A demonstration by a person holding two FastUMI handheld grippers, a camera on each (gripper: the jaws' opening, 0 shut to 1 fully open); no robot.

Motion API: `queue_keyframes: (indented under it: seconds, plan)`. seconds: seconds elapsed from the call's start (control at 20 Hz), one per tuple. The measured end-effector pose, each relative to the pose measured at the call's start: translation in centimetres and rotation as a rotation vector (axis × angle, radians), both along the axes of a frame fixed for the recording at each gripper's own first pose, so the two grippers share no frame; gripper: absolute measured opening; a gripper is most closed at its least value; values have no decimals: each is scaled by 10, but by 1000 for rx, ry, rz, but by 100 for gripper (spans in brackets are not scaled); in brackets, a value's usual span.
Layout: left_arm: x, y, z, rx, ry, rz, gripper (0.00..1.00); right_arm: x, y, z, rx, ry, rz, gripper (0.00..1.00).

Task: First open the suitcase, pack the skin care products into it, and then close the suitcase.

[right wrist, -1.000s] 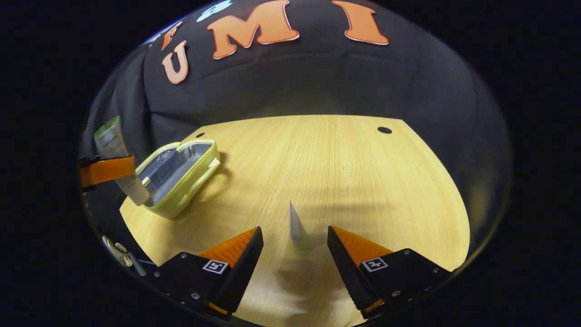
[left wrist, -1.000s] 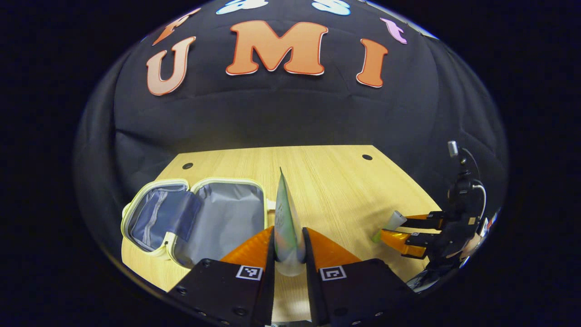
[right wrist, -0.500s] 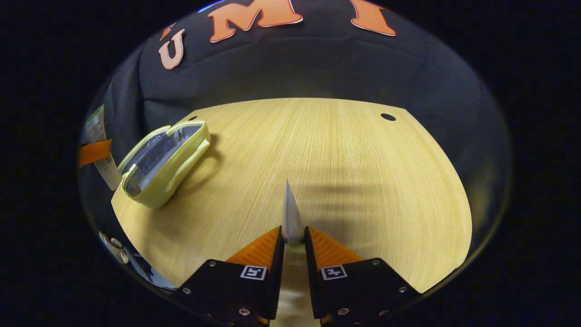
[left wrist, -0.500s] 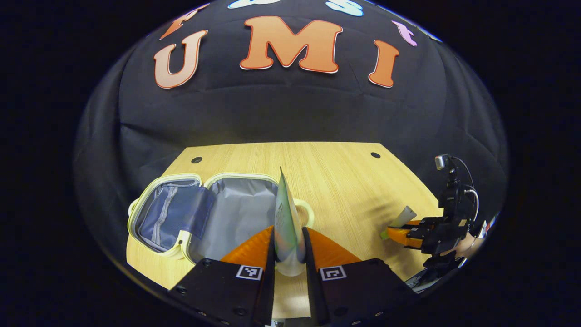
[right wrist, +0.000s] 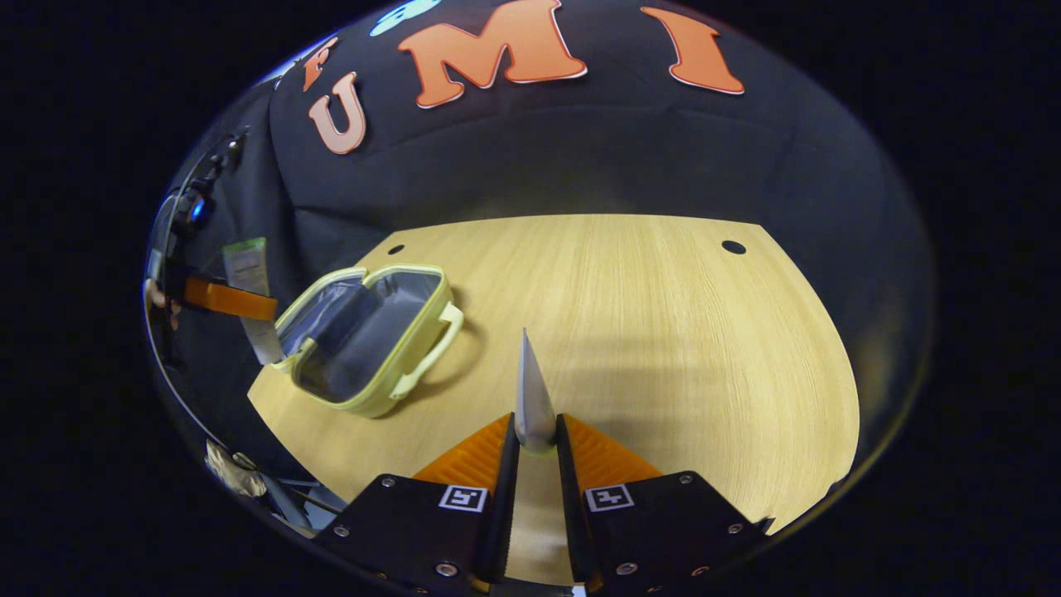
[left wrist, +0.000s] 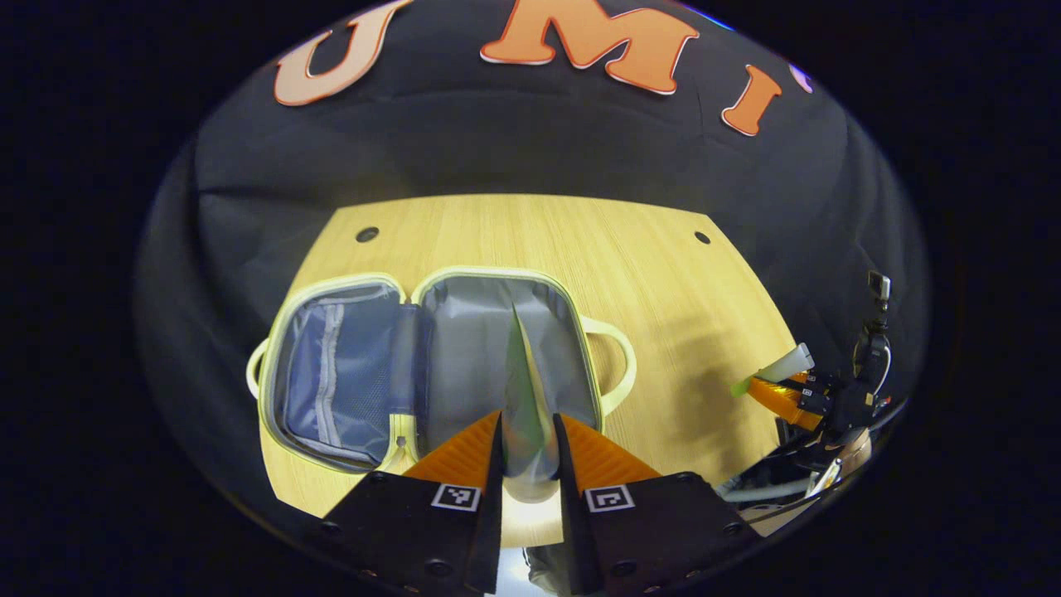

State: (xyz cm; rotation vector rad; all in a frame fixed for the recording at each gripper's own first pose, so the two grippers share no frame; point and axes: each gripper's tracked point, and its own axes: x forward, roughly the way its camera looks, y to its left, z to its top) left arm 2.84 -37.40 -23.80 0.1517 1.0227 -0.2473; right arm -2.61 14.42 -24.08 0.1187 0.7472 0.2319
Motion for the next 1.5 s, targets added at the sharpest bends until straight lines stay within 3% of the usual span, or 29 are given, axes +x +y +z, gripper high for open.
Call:
queue_keyframes:
  seconds: [0.2, 0.4, 0.75, 0.9, 0.95, 1.1, 1.25, 1.4, 1.5]
  plan:
    - [23, 22, -25, 55, 196, -55, 31, -7, 18, 13, 12, 0, -24, 29]
    - [45, 31, -59, 90, 336, -33, 31, -18, 28, 17, 46, 20, -76, 29]
    - [65, 46, -97, 151, 383, -33, 36, -37, 19, 14, 27, 60, -158, 29]
    - [69, 46, -86, 143, 350, -52, 98, -34, 18, 21, 23, 60, -172, 29]
    - [68, 45, -83, 134, 340, -59, 98, -31, 20, 26, 24, 57, -169, 29]
    - [59, 46, -63, 103, 292, -75, 98, -16, 34, 41, 19, 36, -116, 29]
    - [41, 47, -36, 41, 215, -111, 98, 8, 56, 57, -41, 31, 21, 29]
    - [16, 55, -9, -79, 168, -73, 98, 34, 95, 81, -14, 42, 144, 29]
    - [10, 78, 3, -103, 114, -33, 98, 50, 128, 88, 15, 68, 214, 29]
